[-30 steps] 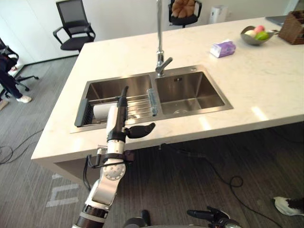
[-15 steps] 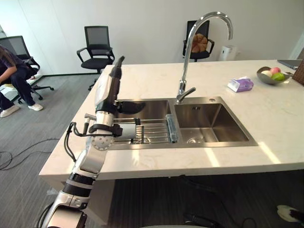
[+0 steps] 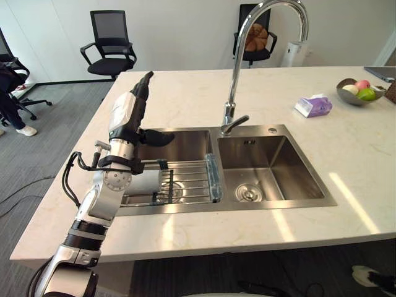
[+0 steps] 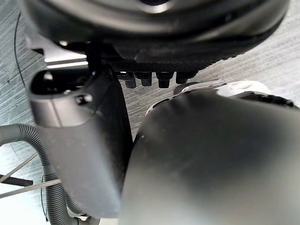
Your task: Walk over to the sink, pick up the cup, carry it to the dishwasher, place the cup inside the dishwasher, then close the dishwasher door
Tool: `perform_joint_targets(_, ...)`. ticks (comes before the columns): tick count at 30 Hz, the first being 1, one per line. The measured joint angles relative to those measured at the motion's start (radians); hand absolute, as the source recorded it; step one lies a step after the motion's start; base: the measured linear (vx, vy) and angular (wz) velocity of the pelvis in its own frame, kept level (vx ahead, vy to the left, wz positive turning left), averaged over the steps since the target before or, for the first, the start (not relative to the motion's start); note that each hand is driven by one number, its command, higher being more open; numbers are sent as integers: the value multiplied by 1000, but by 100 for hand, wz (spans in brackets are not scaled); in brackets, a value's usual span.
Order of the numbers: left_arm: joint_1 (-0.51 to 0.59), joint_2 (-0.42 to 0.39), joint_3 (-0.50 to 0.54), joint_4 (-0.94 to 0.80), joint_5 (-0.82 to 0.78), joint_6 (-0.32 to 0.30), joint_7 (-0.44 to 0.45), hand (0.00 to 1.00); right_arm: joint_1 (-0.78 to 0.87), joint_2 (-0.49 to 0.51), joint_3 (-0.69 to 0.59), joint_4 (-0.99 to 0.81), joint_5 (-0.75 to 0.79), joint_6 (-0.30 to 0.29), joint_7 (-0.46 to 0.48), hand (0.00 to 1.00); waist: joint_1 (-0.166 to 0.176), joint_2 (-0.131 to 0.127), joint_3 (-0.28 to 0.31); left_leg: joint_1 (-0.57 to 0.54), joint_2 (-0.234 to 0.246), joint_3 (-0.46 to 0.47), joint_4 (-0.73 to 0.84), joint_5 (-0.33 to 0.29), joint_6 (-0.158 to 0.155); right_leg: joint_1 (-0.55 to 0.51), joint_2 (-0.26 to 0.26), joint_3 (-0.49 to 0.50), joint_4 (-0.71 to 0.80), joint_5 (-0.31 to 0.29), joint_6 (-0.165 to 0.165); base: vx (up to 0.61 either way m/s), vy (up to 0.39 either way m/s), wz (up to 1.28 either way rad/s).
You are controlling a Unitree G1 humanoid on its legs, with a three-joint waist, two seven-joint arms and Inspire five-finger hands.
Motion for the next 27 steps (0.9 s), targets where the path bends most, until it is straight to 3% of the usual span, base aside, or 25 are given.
perform_joint_targets(6,29,90,0,9,94,-68,-144,100,-2,0,-39,30,-41,-12,38,100,4,7,-1,-17,-26,7,-3,5,9,44,-12,14,-142,94,25,-54,78,-4)
perform_joint_targets(13,46,135,-14,18,211,-110,-256,100,-10,-2,-47,49,-61,-21,42,100,7,11,1,-24,-37,0,-35,22,35,60,-15,5,-216,165,25,-120,18,4)
perform_joint_targets(17,59,135,-18,22,244,-106,-321,100,-10,-3,-48,46,-61,-22,45,100,3,13,4,-12,-36,3,-65,42,25,60,-14,6,-223,176,20,-141,-34,-2)
perform_joint_targets(27,81,125,-87,73,308,-106,-360,100,-11,-2,-45,43,-61,-19,45,100,-5,12,8,11,-25,1,-101,68,11,66,-2,2,-223,180,15,-32,-14,0)
